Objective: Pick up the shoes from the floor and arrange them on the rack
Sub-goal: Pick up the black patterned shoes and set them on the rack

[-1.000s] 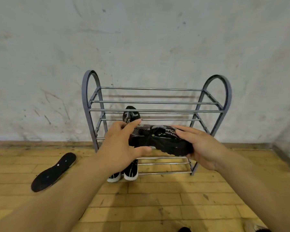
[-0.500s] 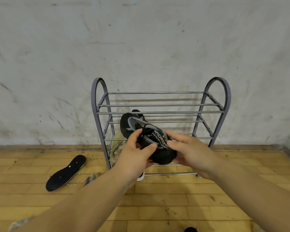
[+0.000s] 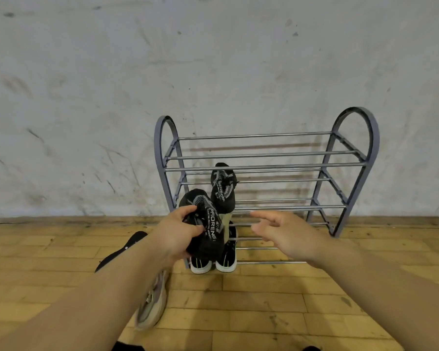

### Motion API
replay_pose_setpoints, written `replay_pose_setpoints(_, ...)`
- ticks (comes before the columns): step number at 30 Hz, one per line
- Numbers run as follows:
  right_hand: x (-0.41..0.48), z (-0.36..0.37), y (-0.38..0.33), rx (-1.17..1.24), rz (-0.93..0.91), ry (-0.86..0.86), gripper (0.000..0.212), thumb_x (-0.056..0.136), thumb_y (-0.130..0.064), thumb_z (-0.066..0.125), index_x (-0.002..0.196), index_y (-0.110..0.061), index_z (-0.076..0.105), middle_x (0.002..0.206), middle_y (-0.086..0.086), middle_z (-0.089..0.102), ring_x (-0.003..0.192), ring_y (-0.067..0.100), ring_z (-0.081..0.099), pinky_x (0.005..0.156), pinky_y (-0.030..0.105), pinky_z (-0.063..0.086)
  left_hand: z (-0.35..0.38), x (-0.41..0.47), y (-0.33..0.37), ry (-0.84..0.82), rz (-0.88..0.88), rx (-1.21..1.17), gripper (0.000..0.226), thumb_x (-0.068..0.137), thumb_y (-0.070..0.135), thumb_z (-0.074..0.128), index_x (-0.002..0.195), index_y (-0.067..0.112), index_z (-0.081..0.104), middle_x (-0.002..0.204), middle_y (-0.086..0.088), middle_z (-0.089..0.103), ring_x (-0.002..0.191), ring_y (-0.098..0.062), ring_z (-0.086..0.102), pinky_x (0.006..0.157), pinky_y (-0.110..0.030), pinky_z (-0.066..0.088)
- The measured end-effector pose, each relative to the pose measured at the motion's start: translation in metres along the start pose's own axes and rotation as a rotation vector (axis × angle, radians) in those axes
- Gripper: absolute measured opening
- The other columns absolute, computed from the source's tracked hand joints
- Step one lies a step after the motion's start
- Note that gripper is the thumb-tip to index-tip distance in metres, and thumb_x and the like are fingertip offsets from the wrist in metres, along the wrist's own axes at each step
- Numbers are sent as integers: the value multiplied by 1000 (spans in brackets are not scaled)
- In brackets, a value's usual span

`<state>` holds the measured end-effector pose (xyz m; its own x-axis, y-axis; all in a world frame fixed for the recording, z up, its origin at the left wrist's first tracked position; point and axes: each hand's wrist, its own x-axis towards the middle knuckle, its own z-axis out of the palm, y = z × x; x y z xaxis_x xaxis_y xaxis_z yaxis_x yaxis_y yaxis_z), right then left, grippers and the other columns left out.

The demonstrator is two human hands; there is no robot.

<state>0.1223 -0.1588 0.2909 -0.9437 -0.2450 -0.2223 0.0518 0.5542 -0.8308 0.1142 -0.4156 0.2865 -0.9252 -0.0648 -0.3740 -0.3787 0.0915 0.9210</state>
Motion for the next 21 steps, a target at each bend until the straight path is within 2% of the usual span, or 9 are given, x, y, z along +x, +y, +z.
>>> replay_pose_setpoints(4,41,6,8,-179,-21,33,55,103,-46,58,155,-34,45,152,-3,55,138,17,51,107,29,37,-9,38,-1,107,167,132,58,99,4,64,148,33,50,137,-3,63,110,-24,69,93,-49,61)
replay_pose_setpoints(6,67,10,12,-213,-17,61,57,102,-46,59,156,-33,44,156,-2,51,139,19,50,108,31,38,-9,61,1,118,230,167,56,101,5,61,150,31,49,143,-2,60,116,-23,65,95,-40,59)
replay_pose_setpoints(9,110,19,13,-202,-15,110,62,101,-46,61,158,-32,41,146,0,58,123,16,60,103,32,43,-6,97,1,134,289,263,52,105,6,55,153,25,47,143,1,56,106,-13,60,76,-15,51)
replay_pose_setpoints(10,125,22,13,-188,-24,133,64,100,-46,62,159,-32,39,151,-1,54,129,18,57,108,33,42,-5,112,-2,157,301,277,50,106,7,53,152,25,48,142,1,56,96,-10,61,67,-10,49)
replay_pose_setpoints(12,154,28,12,-223,-66,167,69,99,-47,63,161,-34,34,164,-2,40,149,20,39,118,32,31,-5,142,-7,222,301,290,45,108,10,51,150,26,51,136,2,59,74,1,56,52,-4,45)
replay_pose_setpoints(14,182,33,11,-295,-104,169,74,98,-49,63,163,-38,28,167,0,33,153,21,31,120,31,26,-6,167,-13,276,297,319,42,110,14,47,149,27,52,121,7,58,67,3,51,49,-3,43)
replay_pose_setpoints(16,206,39,14,-325,-108,147,78,97,-52,63,163,-38,24,167,3,31,153,22,31,120,33,26,-8,186,-16,290,290,330,39,111,17,42,148,28,52,118,8,58,75,1,56,58,-8,48)
replay_pose_setpoints(18,222,47,21,-312,-96,122,80,96,-55,62,163,-40,22,169,3,27,153,23,31,121,35,27,-11,199,-20,274,298,410,39,112,25,38,148,26,51,131,1,64,97,-11,64,79,-20,50)
replay_pose_setpoints(21,233,57,34,-275,-118,172,78,95,-57,62,162,-44,23,168,-1,27,152,20,33,118,33,29,-12,205,-33,228,348,605,48,111,40,33,155,26,43,154,-3,50,141,-22,46,114,-33,36)
